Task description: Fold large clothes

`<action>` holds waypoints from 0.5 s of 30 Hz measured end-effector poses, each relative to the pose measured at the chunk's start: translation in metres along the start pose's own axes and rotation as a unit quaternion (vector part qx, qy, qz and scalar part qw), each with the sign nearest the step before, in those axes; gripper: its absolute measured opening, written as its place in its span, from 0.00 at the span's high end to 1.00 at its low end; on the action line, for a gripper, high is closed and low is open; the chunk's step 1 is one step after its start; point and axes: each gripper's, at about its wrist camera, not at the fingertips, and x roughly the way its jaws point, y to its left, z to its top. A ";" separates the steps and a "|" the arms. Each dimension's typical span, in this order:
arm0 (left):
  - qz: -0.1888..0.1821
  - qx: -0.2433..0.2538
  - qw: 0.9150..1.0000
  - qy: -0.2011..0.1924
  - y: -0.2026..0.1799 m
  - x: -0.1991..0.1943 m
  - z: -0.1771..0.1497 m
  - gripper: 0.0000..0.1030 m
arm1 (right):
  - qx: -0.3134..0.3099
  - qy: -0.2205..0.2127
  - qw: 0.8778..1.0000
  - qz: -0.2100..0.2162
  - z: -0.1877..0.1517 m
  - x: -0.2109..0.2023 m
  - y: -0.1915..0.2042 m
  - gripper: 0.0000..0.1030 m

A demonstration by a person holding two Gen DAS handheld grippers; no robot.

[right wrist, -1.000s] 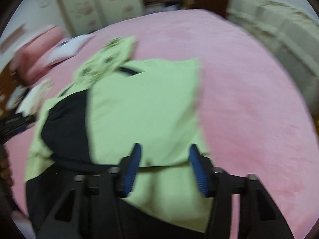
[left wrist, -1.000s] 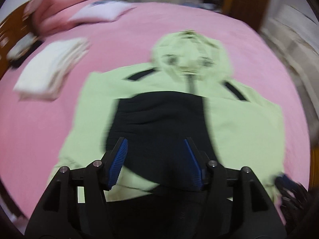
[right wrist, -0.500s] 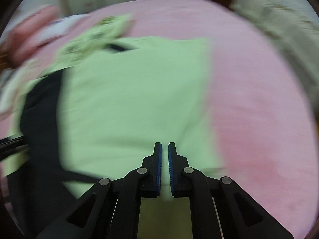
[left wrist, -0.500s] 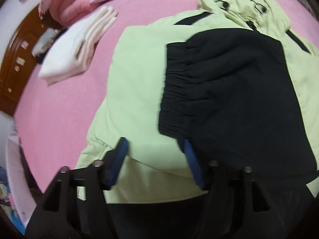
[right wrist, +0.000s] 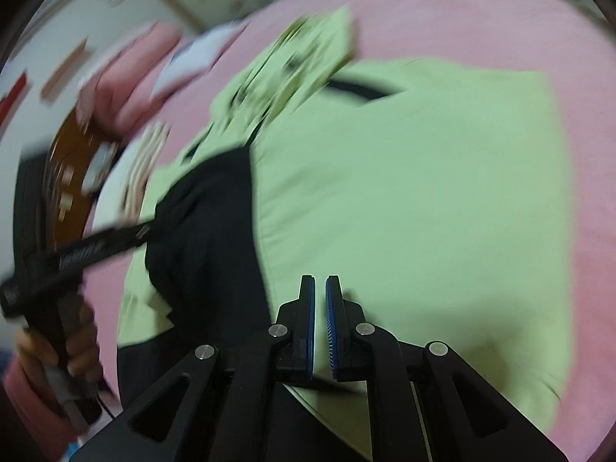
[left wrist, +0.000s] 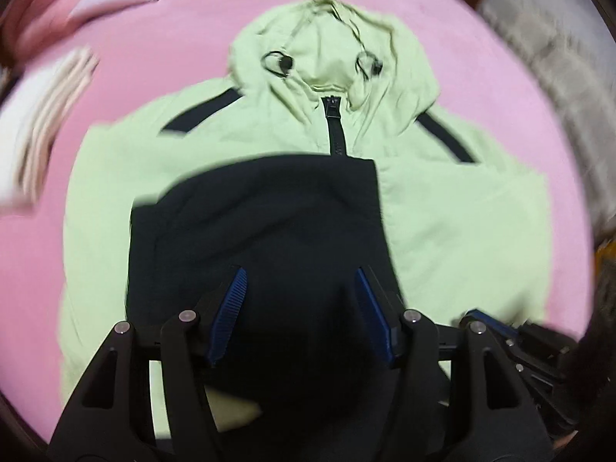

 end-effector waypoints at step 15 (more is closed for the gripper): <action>0.081 0.031 0.996 -0.019 0.083 0.051 0.015 0.96 | 0.120 -0.091 0.967 -0.207 0.099 -0.022 -0.184 0.99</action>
